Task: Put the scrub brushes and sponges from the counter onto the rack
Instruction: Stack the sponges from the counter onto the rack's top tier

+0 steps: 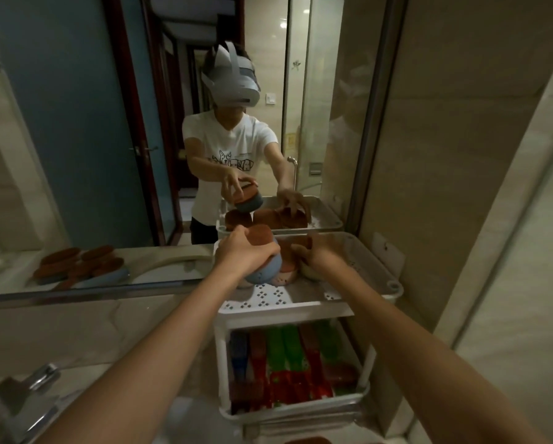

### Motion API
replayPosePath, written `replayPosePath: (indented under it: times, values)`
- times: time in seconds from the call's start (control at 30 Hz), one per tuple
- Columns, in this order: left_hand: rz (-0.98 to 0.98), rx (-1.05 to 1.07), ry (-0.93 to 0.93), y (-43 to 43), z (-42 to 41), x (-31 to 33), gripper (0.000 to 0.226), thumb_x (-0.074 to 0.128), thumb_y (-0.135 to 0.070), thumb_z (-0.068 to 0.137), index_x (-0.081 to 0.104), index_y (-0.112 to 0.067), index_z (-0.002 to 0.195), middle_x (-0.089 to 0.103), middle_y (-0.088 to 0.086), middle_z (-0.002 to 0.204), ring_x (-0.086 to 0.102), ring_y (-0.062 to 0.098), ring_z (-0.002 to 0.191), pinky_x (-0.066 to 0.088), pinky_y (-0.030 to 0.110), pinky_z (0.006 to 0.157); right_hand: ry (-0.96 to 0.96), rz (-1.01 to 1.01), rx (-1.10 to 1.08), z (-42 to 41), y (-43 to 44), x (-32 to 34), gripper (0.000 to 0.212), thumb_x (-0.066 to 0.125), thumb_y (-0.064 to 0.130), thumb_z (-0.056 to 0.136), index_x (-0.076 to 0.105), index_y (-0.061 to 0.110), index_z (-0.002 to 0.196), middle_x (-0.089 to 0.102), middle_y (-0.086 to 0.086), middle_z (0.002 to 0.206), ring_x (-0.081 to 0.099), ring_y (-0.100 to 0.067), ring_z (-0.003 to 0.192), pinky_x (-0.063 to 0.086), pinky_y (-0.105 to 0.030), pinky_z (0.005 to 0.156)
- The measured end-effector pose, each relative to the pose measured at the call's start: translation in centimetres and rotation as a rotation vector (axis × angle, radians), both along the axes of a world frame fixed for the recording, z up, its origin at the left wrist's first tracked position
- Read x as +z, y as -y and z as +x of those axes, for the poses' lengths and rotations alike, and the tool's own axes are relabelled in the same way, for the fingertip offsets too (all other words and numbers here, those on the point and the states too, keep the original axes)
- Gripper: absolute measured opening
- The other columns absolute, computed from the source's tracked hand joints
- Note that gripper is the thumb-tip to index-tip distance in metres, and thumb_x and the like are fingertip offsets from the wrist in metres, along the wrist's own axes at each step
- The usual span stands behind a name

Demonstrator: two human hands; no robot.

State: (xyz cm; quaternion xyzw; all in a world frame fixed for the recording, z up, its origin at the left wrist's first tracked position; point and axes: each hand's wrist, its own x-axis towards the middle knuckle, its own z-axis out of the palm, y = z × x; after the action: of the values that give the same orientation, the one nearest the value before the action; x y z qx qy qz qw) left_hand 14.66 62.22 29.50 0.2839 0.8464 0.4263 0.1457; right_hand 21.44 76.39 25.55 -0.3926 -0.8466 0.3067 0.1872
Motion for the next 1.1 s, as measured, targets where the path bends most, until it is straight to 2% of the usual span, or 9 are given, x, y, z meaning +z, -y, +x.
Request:
replayPosePath:
  times: [0.2, 0.27, 0.4, 0.57, 0.73, 0.8, 0.9, 1.0, 1.1]
  values:
    - [0.143, -0.051, 0.163, -0.6, -0.5, -0.1, 0.064, 0.068, -0.037, 0.079, 0.039, -0.018, 0.133, 0.049, 0.008, 0.127, 0.05, 0.025, 0.109, 0.047, 0.036, 0.09, 0.184, 0.065, 0.008, 0.5, -0.1, 0.7, 0.037, 0.052, 0.024, 0.09, 0.053, 0.009, 0.125, 0.056, -0.018, 0.128, 0.052, -0.036, 0.119, 0.042, -0.042, 0.1]
    - [0.25, -0.071, 0.354, -1.0, -0.3, -0.1, 0.066, 0.068, -0.033, 0.079, 0.037, -0.019, 0.135, 0.048, 0.009, 0.123, 0.048, 0.022, 0.101, 0.048, 0.033, 0.078, 0.21, 0.063, 0.009, 0.4, -0.1, 0.5, 0.039, 0.054, 0.026, 0.088, 0.053, 0.012, 0.124, 0.055, -0.018, 0.13, 0.05, -0.037, 0.121, 0.042, -0.046, 0.102]
    - [0.41, -0.065, 0.595, -2.2, -0.4, -0.6, 0.067, 0.071, -0.026, 0.078, 0.037, -0.021, 0.136, 0.047, 0.011, 0.121, 0.048, 0.024, 0.103, 0.047, 0.035, 0.082, 0.021, 0.003, -0.05, 1.2, 0.4, 1.6, 0.027, 0.049, 0.018, 0.093, 0.06, 0.008, 0.115, 0.062, -0.008, 0.111, 0.058, -0.021, 0.101, 0.044, -0.021, 0.073]
    - [0.458, -0.059, 0.46, -4.6, -0.3, -1.2, 0.056, 0.068, -0.031, 0.081, 0.046, -0.019, 0.131, 0.051, 0.01, 0.132, 0.051, 0.028, 0.119, 0.047, 0.041, 0.101, -0.339, -0.126, -0.077, 2.4, 0.9, 2.9, 0.023, 0.044, 0.022, 0.096, 0.059, 0.01, 0.108, 0.061, -0.011, 0.098, 0.058, -0.025, 0.089, 0.042, -0.031, 0.073]
    - [0.551, -0.135, 0.398, -6.6, 0.9, -0.9, 0.035, 0.041, -0.015, 0.096, 0.049, -0.016, 0.13, 0.045, 0.013, 0.136, 0.05, 0.024, 0.12, 0.044, 0.029, 0.087, -0.41, -0.22, -0.045, 3.8, 1.2, 3.3, 0.023, 0.04, 0.019, 0.095, 0.062, 0.015, 0.096, 0.065, -0.015, 0.106, 0.06, -0.03, 0.102, 0.046, -0.047, 0.095]
    - [0.638, -0.185, 0.481, -6.7, 1.5, -0.6, 0.032, 0.034, -0.017, 0.1, 0.051, -0.011, 0.126, 0.052, 0.01, 0.126, 0.051, 0.021, 0.116, 0.043, 0.03, 0.088, -0.43, -0.33, -0.026, 4.6, 1.1, 3.6, 0.027, 0.037, 0.024, 0.098, 0.062, 0.015, 0.095, 0.063, -0.011, 0.102, 0.059, -0.024, 0.096, 0.047, -0.041, 0.092]
    - [0.723, -0.256, 0.578, -6.7, 2.3, 0.0, 0.028, 0.027, -0.018, 0.102, 0.054, -0.009, 0.101, 0.058, 0.007, 0.103, 0.052, 0.02, 0.107, 0.046, 0.043, 0.094, -0.453, -0.387, 0.038, 5.6, 0.6, 4.1, 0.02, 0.047, 0.03, 0.095, 0.059, 0.018, 0.105, 0.059, 0.002, 0.096, 0.056, -0.011, 0.084, 0.043, -0.018, 0.07]
    - [0.715, -0.274, 0.627, -7.2, 2.3, 0.2, 0.027, 0.03, -0.015, 0.101, 0.05, -0.015, 0.084, 0.058, 0.007, 0.098, 0.054, 0.027, 0.11, 0.043, 0.052, 0.101, -0.406, -0.27, -0.014, 5.9, -0.5, 3.8, 0.036, 0.055, 0.018, 0.091, 0.053, 0.009, 0.125, 0.059, -0.007, 0.118, 0.053, -0.017, 0.098, 0.039, -0.012, 0.065]
    - [0.378, -0.303, 0.16, -7.7, 1.7, -1.2, 0.016, 0.039, -0.009, 0.096, 0.052, -0.015, 0.102, 0.054, 0.008, 0.118, 0.05, 0.027, 0.12, 0.042, 0.046, 0.104, -0.299, -0.073, -0.098, 5.7, -1.2, 2.6, 0.05, 0.055, 0.023, 0.091, 0.04, 0.016, 0.138, 0.048, -0.007, 0.139, 0.05, -0.023, 0.121, 0.043, -0.018, 0.08]
